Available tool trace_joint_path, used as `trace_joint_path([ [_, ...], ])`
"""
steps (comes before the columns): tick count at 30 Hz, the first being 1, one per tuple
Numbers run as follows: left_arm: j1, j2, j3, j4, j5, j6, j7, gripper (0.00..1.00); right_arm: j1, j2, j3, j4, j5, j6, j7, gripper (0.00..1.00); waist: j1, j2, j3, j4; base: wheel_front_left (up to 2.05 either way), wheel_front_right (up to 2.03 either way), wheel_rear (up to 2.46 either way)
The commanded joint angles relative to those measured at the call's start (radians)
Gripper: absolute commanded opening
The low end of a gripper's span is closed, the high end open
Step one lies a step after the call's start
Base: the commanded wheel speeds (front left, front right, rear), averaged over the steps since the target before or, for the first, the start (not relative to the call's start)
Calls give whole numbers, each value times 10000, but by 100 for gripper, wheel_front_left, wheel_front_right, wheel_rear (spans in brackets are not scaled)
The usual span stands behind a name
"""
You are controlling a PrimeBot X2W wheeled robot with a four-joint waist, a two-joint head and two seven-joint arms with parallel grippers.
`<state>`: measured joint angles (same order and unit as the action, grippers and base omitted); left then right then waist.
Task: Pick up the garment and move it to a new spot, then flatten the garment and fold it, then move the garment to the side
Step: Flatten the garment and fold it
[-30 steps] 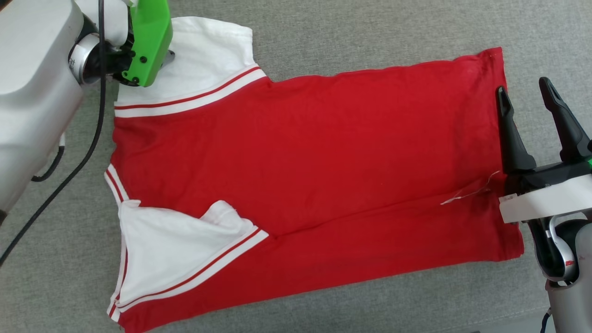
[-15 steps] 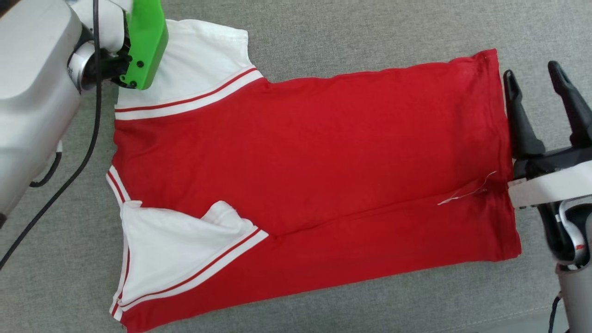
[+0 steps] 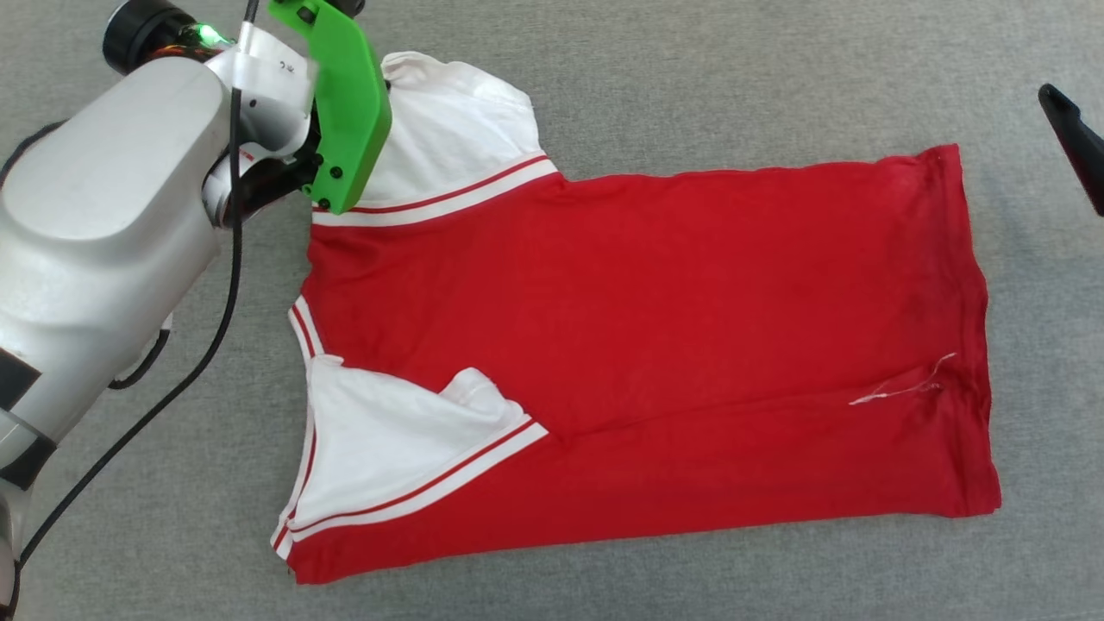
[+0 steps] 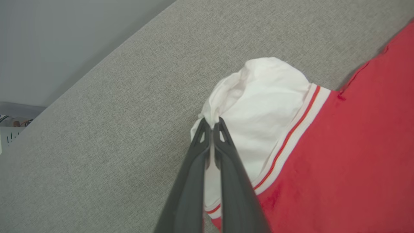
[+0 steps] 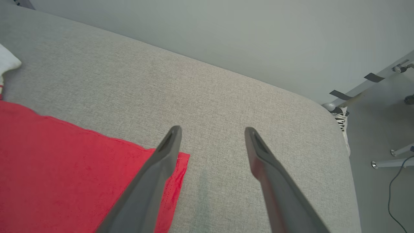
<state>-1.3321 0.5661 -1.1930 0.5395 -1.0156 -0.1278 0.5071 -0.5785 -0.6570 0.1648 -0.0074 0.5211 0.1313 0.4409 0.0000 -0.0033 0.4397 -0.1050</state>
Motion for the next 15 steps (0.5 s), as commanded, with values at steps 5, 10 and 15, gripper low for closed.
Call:
trace_joint_path([
  [5, 224, -129, -25, -423, 206, -28, -544, 0, -881, -819, 942, 942, 1253, -6, 2461, 100, 0, 33, -34, 670, 0, 0, 0],
  [10, 145, -264, -55, -749, 392, -7, -812, 0, -1481, -1001, 1549, 1737, 1906, -6, 3789, 100, 0, 33, 258, 991, 0, 0, 0],
  [15, 0, -333, -74, -1058, 561, 26, -953, 0, -1924, -772, 1927, 2565, 1863, -6, 3994, 100, 0, 33, 560, 1208, 0, 0, 0],
])
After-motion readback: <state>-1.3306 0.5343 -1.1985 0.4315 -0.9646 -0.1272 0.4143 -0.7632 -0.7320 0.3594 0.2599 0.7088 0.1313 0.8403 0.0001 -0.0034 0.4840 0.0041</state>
